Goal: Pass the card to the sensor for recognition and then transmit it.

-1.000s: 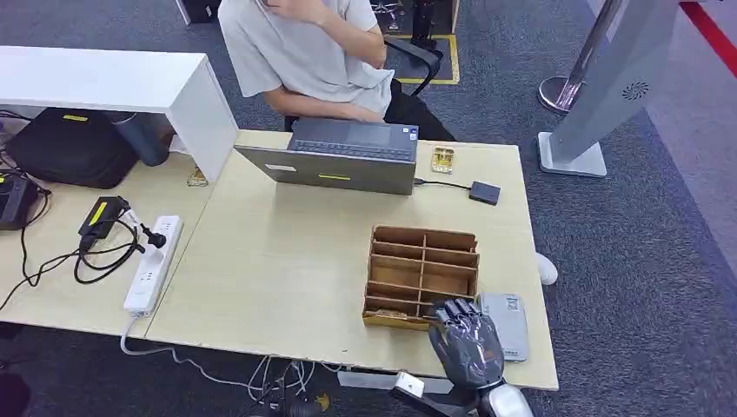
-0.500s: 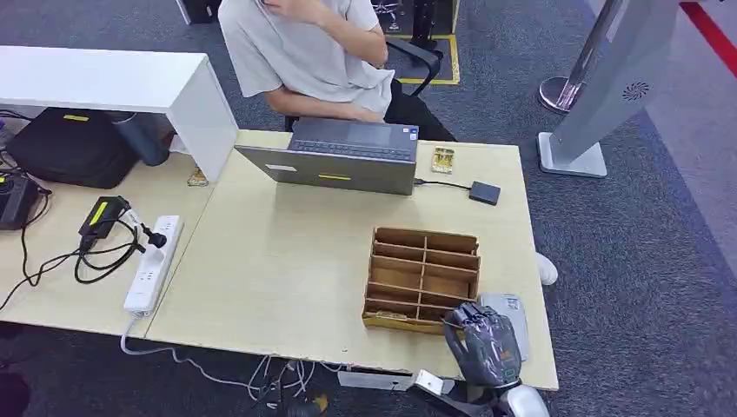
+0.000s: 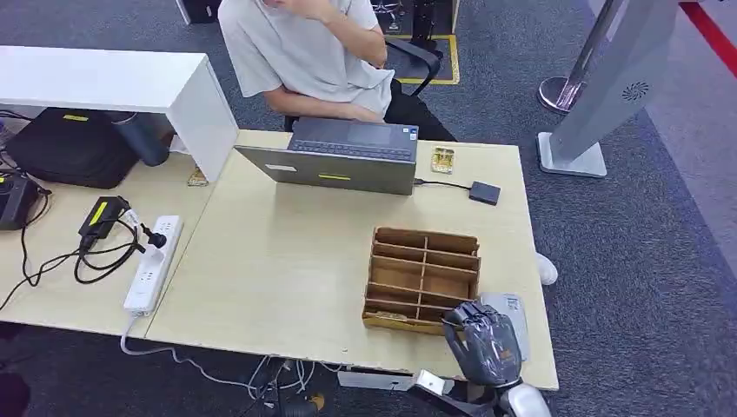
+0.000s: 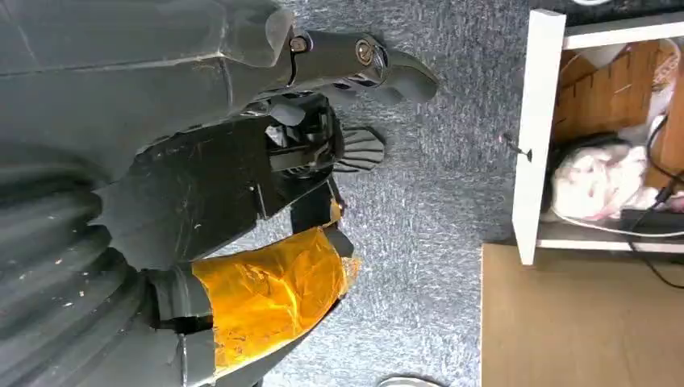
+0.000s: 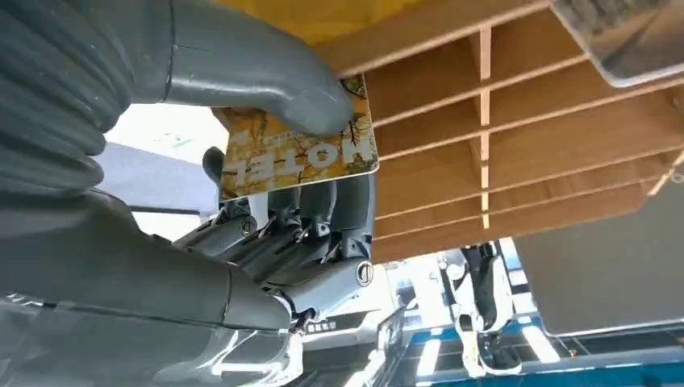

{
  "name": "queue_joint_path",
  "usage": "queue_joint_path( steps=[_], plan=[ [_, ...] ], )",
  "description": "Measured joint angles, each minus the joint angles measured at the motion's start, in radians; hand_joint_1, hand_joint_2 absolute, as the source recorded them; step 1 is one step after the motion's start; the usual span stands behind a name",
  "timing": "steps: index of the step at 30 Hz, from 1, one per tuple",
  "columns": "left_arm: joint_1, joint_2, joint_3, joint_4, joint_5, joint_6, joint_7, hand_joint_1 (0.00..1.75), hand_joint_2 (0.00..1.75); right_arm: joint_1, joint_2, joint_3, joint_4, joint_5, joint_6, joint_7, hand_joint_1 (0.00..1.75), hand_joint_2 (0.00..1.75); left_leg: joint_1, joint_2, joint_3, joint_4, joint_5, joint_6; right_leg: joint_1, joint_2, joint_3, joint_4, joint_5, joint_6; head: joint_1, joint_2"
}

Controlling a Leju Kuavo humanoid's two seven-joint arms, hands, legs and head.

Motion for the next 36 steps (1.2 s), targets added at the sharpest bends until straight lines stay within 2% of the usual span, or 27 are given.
queue_joint_path(
  steps=[4, 11, 16, 21, 23, 27, 29, 32, 36],
  plan=[
    [-0.002, 0.0, 0.0, 0.0, -0.008, -0.002, 0.014, 0.0, 1.75, -0.033, 0.0, 0.009, 0.006, -0.059, 0.0, -0.013, 1.34, 1.75, 0.0, 0.0, 0.0, 0.0, 0.0, 0.0, 0.0, 0.0, 0.0, 0.0, 0.0, 0.0, 0.0, 0.0],
    [-0.006, 0.0, 0.0, 0.0, -0.017, -0.004, 0.023, 0.0, 1.75, -0.096, -0.001, 0.061, 0.013, -0.126, 0.0, 0.007, 1.34, 1.75, 0.0, 0.0, 0.0, 0.0, 0.0, 0.0, 0.0, 0.001, 0.0, 0.0, 0.001, -0.001, 0.0, 0.0],
    [-0.012, 0.0, 0.0, 0.0, -0.022, -0.005, 0.032, 0.0, 1.75, -0.159, -0.027, 0.144, 0.018, -0.238, 0.021, 0.049, 1.34, 1.75, 0.0, 0.0, 0.0, 0.0, 0.0, -0.001, 0.0, 0.001, 0.0, 0.0, 0.001, -0.001, 0.0, 0.0],
    [-0.013, 0.0, 0.0, 0.0, -0.024, -0.005, 0.032, 0.0, 1.75, -0.188, -0.048, 0.203, 0.018, -0.264, 0.028, 0.06, 1.34, 1.75, 0.0, 0.0, 0.0, 0.0, 0.0, 0.0, 0.0, 0.001, 0.0, 0.0, 0.001, -0.001, 0.0, 0.0],
    [-0.013, 0.0, 0.0, 0.0, -0.025, -0.007, 0.032, 0.0, 1.75, -0.202, -0.06, 0.226, 0.017, -0.33, 0.086, 0.055, 1.34, 1.75, 0.0, 0.0, 0.0, 0.0, 0.0, -0.001, 0.0, 0.001, 0.0, 0.0, 0.001, -0.001, 0.0, 0.0],
    [-0.013, 0.003, 0.0, 0.0, -0.028, -0.016, 0.032, 0.0, 1.75, -0.255, -0.104, 0.283, -0.023, -0.516, 0.317, 0.037, 1.34, 1.75, 0.0, 0.0, 0.0, 0.0, 0.0, 0.0, 0.0, 0.002, 0.0, 0.0, 0.001, -0.001, 0.0, 0.0],
    [-0.013, 0.005, 0.0, 0.0, -0.031, -0.022, 0.032, 0.0, 1.75, -0.289, -0.12, 0.301, -0.046, -0.569, 0.393, 0.034, 1.34, 1.75, 0.0, 0.0, 0.0, 0.0, 0.0, -0.001, 0.0, 0.002, 0.0, 0.0, 0.001, -0.001, 0.0, 0.0],
    [-0.014, 0.008, 0.0, 0.0, -0.035, -0.023, 0.035, 0.0, 1.75, -0.343, -0.129, 0.314, -0.08, -0.606, 0.429, 0.051, 1.34, 1.75, 0.0, 0.0, 0.0, 0.0, 0.001, -0.001, 0.0, 0.002, 0.0, 0.001, 0.002, -0.002, 0.0, 0.0],
    [-0.026, 0.006, 0.0, 0.003, -0.06, -0.021, 0.063, 0.0, 1.75, -0.456, -0.115, 0.336, -0.109, -0.55, 0.369, 0.14, 1.34, 1.75, 0.0, 0.001, 0.0, 0.001, 0.002, -0.002, 0.0, 0.002, -0.001, 0.002, 0.002, -0.002, 0.0, 0.0]
  ],
)
